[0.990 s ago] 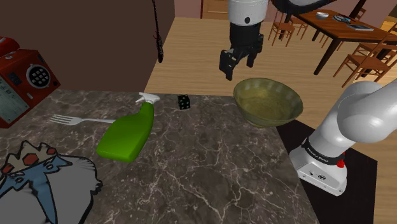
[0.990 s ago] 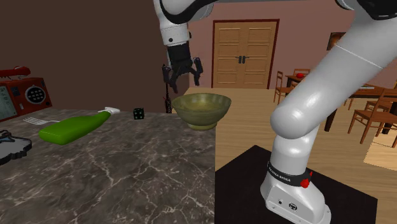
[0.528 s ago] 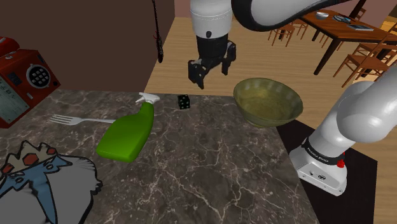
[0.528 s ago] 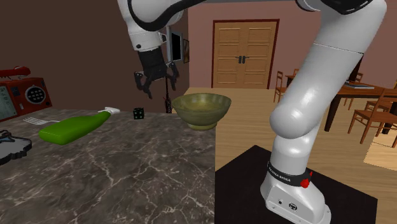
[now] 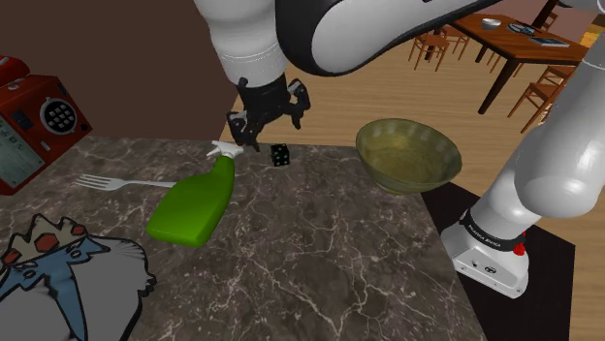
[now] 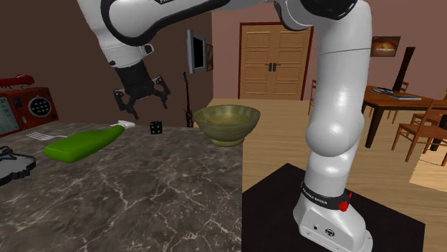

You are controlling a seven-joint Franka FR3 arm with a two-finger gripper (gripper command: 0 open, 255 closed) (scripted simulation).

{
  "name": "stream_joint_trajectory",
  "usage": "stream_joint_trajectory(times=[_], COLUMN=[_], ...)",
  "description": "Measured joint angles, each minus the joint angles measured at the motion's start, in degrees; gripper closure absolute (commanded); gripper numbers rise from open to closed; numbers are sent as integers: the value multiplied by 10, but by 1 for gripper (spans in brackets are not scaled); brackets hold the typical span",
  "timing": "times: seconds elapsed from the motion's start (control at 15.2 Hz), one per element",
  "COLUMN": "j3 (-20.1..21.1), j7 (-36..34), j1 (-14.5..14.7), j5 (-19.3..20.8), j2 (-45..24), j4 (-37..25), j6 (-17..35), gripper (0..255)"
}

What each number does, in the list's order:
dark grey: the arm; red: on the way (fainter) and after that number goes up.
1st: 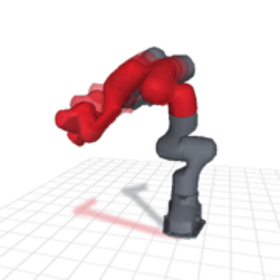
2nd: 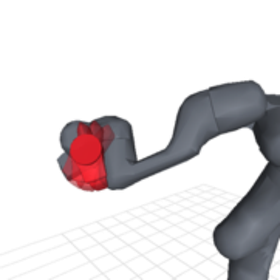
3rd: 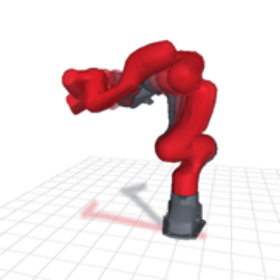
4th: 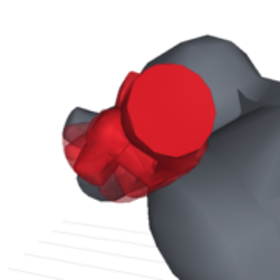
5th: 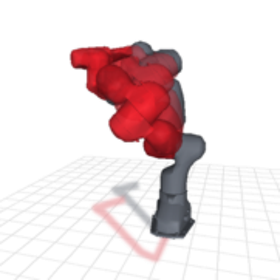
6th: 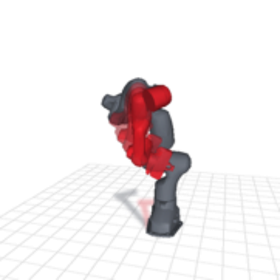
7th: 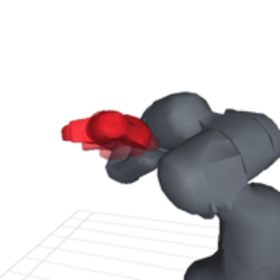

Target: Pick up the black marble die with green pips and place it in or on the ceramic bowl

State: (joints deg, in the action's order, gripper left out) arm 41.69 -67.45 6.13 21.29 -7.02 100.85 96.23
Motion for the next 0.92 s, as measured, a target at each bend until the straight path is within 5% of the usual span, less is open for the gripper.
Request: stream_joint_trajectory(times=[0.92], j3=[-5], j7=[-33], j1=[5], j5=[34], j2=[-35], j4=[26], j6=[47], gripper=[0])
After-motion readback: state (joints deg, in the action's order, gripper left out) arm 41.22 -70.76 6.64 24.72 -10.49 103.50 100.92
